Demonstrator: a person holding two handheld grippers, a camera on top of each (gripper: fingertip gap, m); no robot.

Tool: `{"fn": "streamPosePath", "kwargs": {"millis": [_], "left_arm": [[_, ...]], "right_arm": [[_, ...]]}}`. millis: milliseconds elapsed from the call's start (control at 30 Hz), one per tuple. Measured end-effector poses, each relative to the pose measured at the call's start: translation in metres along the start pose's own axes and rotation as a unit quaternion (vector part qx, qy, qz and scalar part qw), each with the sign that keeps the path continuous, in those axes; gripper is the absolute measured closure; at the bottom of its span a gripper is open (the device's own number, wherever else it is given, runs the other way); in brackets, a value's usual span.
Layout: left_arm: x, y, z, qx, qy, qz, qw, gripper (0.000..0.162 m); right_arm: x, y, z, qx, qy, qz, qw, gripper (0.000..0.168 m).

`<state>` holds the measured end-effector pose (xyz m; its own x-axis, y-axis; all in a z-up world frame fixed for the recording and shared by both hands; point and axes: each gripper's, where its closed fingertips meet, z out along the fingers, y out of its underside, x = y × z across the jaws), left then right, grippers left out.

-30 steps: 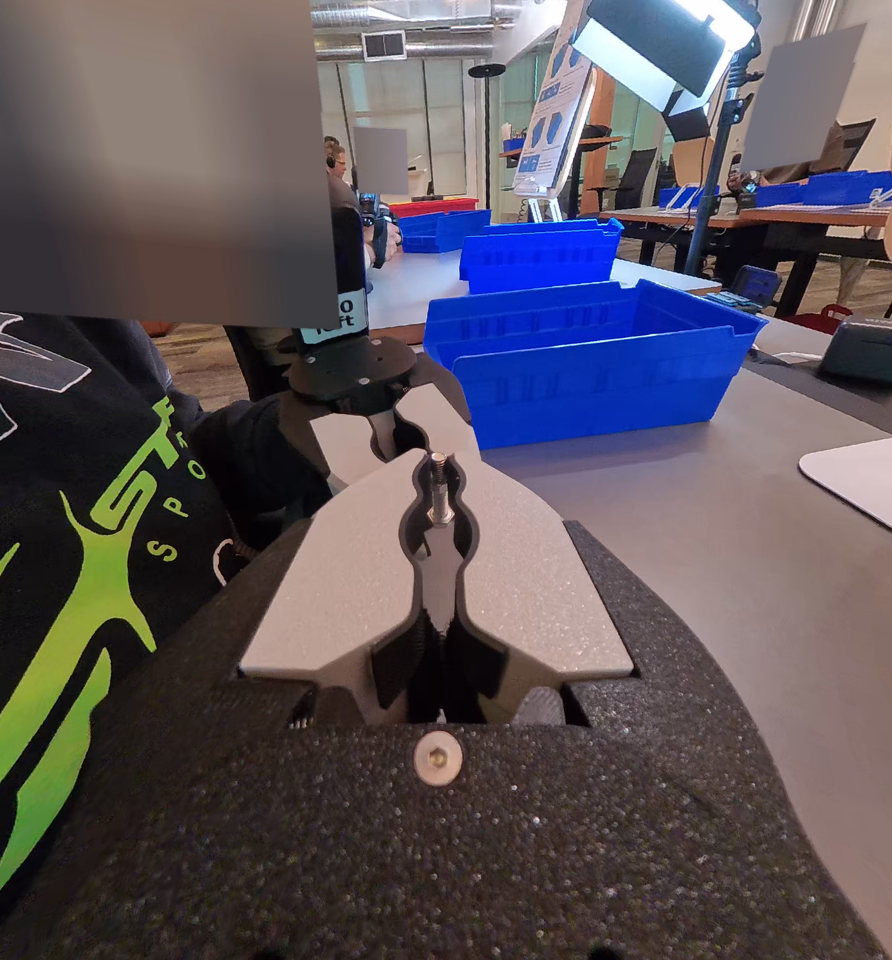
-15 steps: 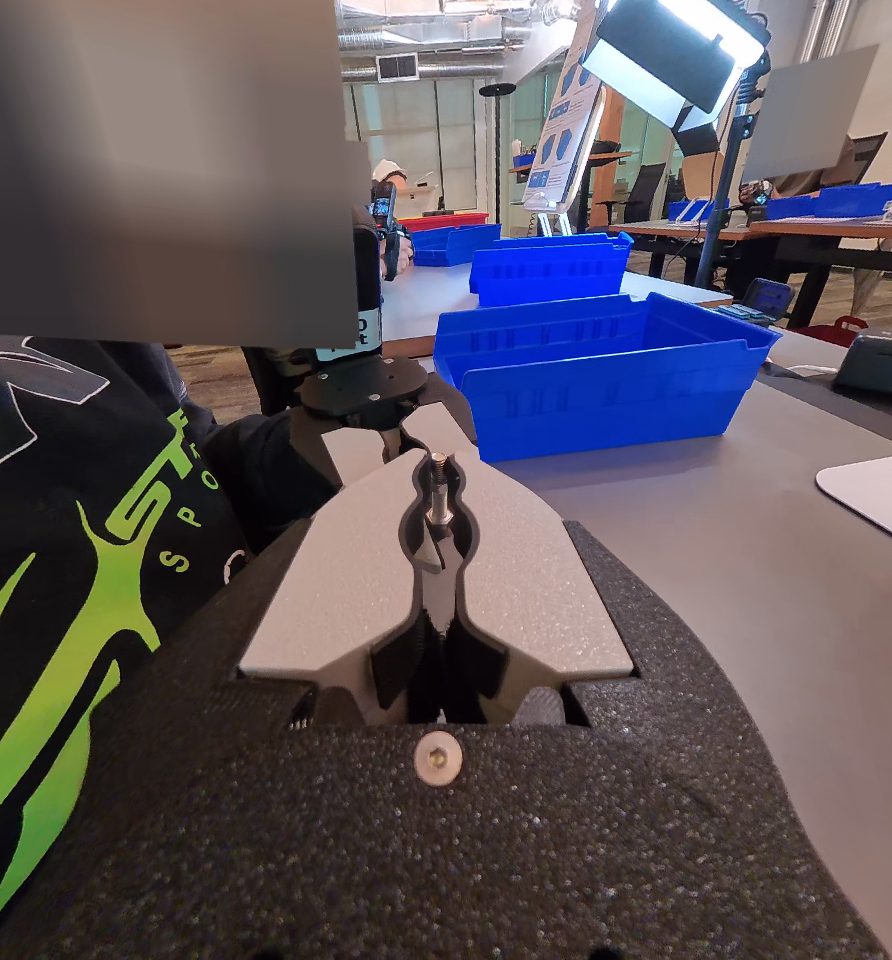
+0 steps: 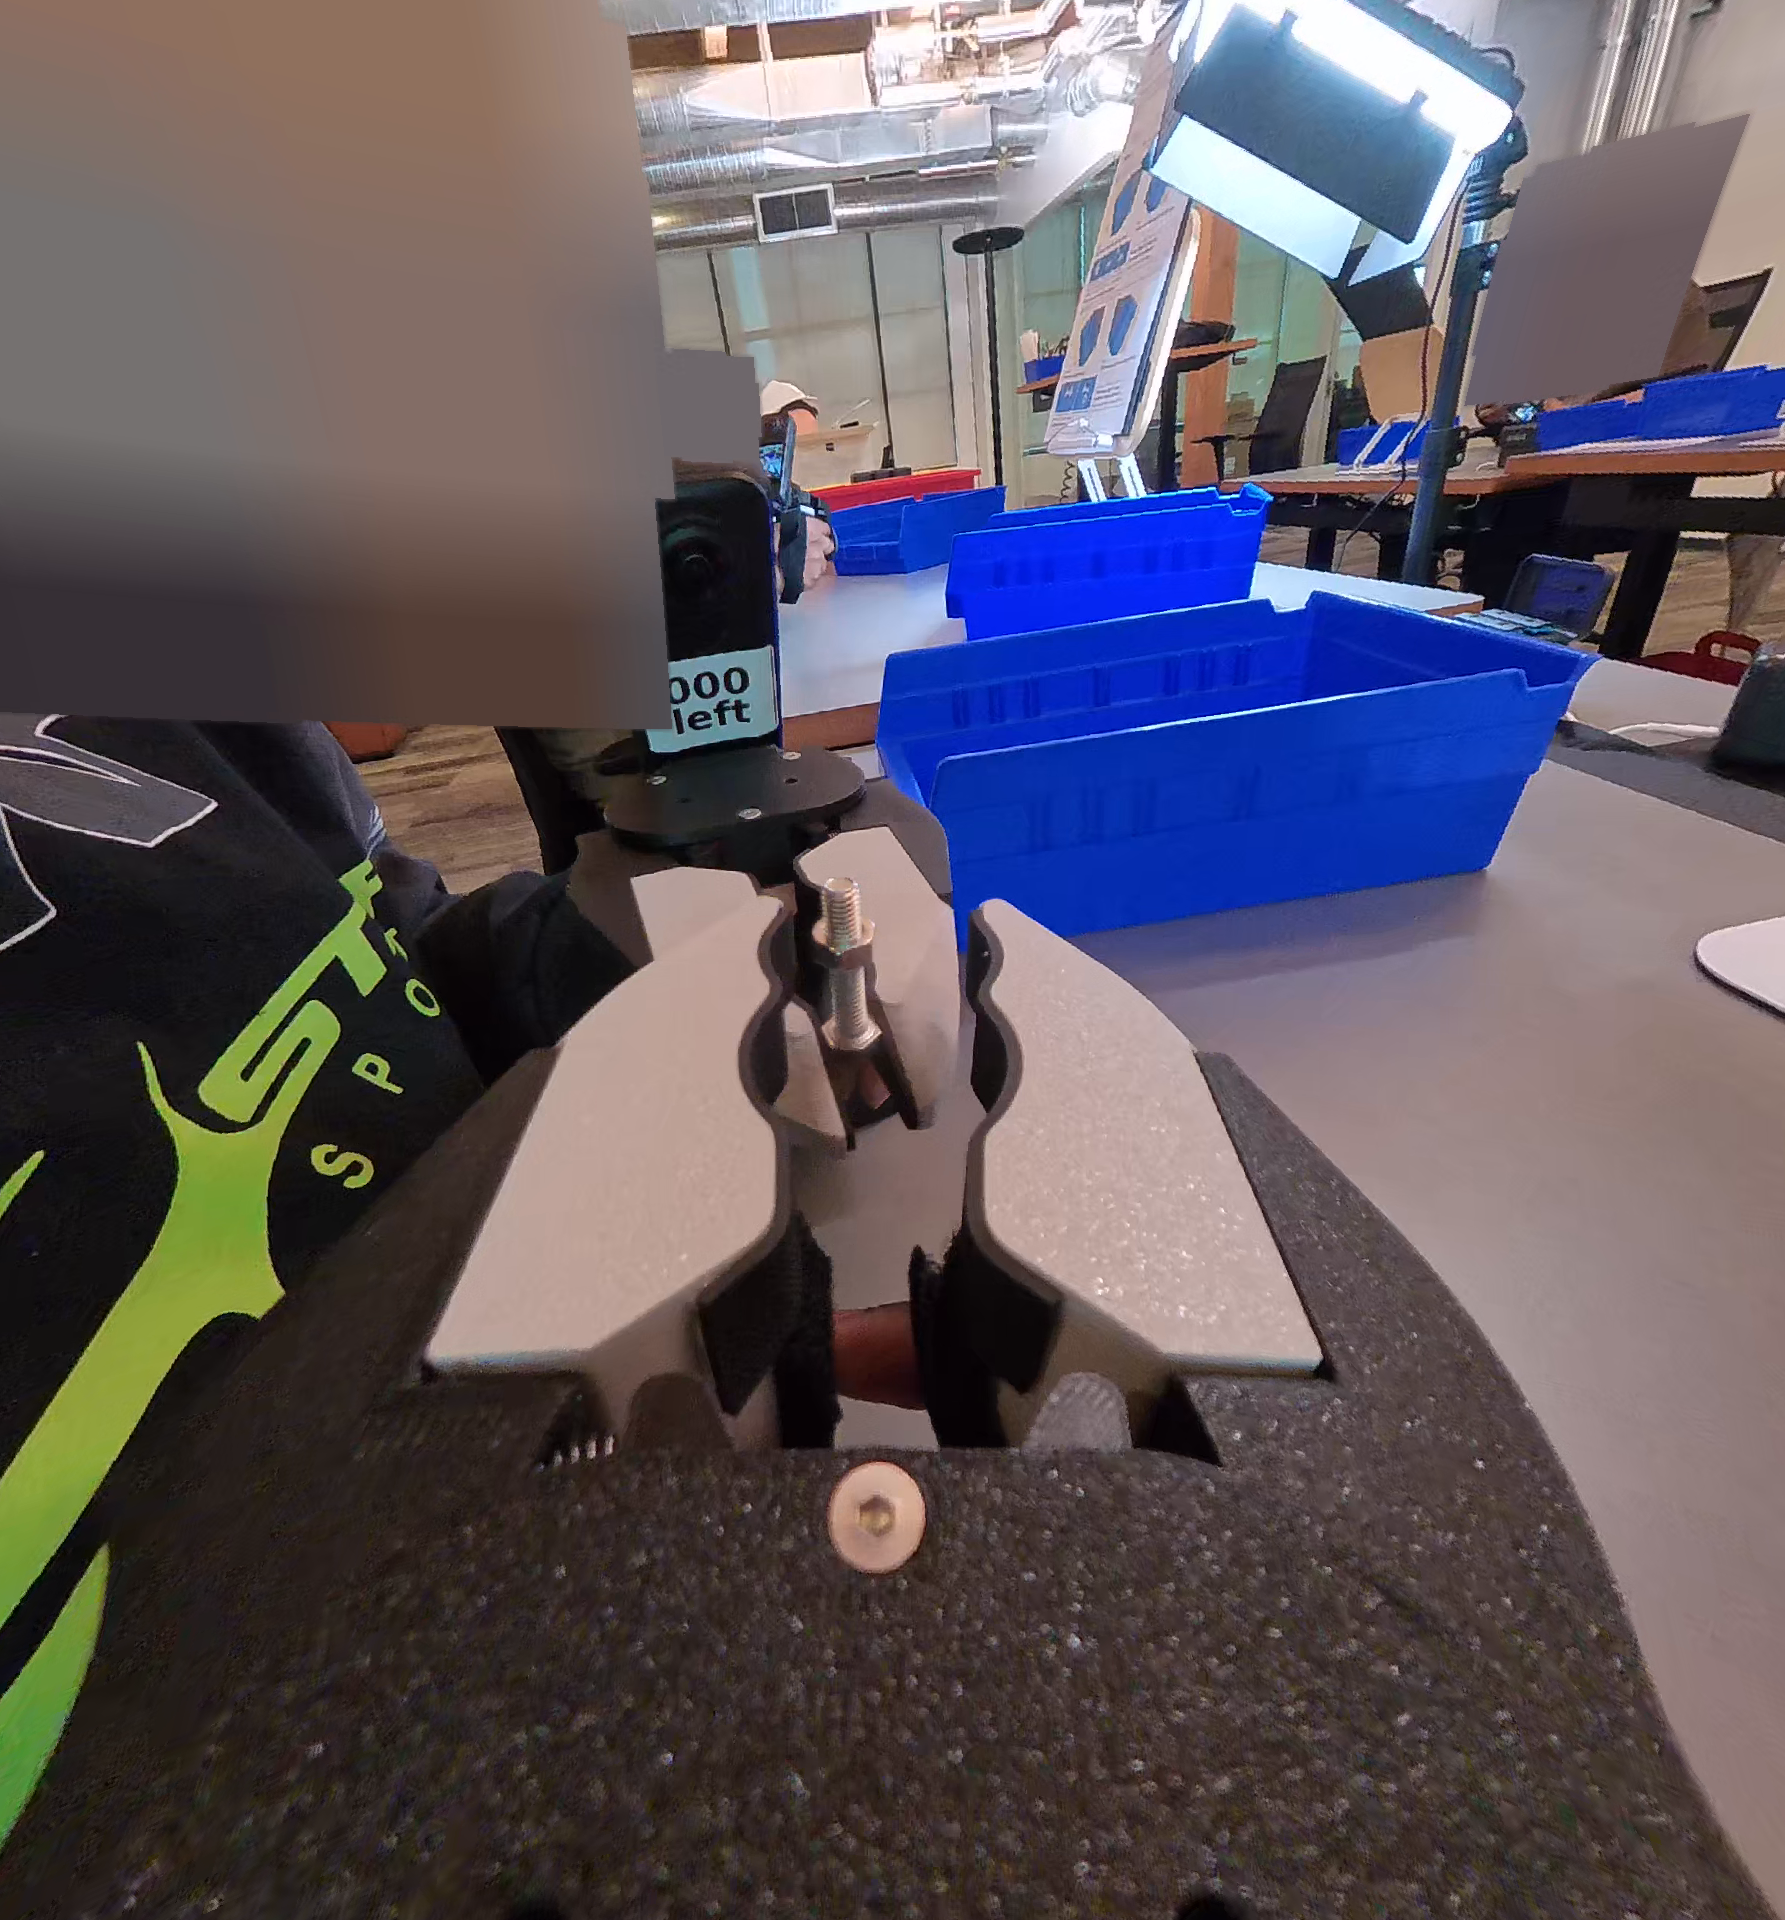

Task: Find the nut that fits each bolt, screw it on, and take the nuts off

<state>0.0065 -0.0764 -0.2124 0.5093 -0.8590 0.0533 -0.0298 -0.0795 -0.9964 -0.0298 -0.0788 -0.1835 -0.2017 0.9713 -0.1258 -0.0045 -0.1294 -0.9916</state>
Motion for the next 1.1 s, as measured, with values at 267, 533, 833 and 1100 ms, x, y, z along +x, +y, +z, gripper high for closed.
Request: {"fn": "streamPosePath", "kwargs": {"millis": [267, 533, 833, 1100], "left_arm": [[0.000, -0.008, -0.004, 0.028, 0.010, -0.017, 0.999, 0.152], [0.000, -0.010, -0.007, 0.039, 0.014, -0.022, 0.999, 0.152], [0.003, -0.007, -0.005, 0.037, 0.019, -0.019, 0.999, 0.152], [0.003, -0.009, -0.008, 0.047, 0.025, -0.023, 0.998, 0.152]], "right_arm": [[0.000, -0.007, -0.009, 0.012, 0.000, -0.013, 1.000, 0.145], [0.001, -0.011, -0.015, 0.034, 0.002, -0.009, 0.999, 0.155], [-0.007, -0.008, 0.005, 0.026, -0.023, -0.001, 0.999, 0.136], [-0.001, -0.012, -0.006, 0.036, -0.012, -0.002, 0.999, 0.138]]}}
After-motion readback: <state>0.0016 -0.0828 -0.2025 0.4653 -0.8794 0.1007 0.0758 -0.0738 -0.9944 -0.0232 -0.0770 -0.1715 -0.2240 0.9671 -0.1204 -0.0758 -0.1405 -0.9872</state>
